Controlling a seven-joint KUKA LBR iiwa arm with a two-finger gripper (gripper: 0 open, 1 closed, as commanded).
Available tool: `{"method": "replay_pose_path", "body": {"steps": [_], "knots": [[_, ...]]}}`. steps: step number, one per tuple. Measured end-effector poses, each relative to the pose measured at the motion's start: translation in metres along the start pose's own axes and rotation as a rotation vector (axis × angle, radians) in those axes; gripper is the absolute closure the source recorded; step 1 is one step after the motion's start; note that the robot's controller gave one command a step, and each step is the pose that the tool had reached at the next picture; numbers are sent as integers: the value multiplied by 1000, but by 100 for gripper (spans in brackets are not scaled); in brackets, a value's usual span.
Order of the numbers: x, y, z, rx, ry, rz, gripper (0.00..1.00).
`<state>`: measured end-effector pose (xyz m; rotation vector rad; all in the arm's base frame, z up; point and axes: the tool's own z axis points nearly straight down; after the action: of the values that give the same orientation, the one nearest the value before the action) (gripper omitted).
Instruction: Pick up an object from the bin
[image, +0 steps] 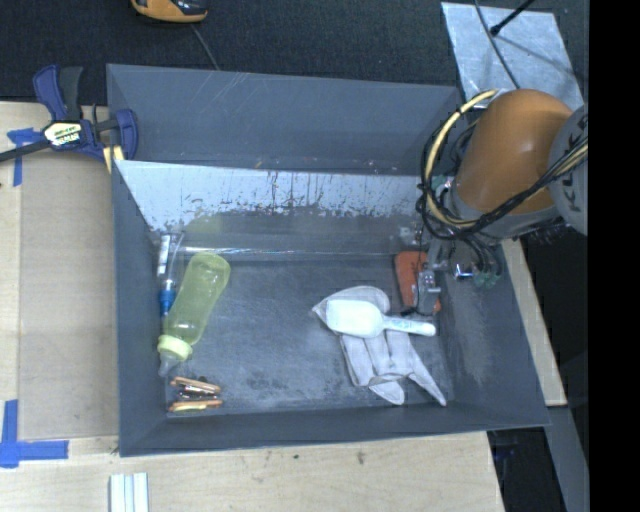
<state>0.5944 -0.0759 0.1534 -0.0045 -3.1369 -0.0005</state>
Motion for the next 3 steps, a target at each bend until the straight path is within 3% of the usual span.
{"method": "replay_pose_path", "body": {"steps": [1,2,3], "knots": [[-2,0,-5,1,-9,-2,0],[-21,14,38,3,-17,-40,0],[-25,28,80,2,-13,-65,0]]}}
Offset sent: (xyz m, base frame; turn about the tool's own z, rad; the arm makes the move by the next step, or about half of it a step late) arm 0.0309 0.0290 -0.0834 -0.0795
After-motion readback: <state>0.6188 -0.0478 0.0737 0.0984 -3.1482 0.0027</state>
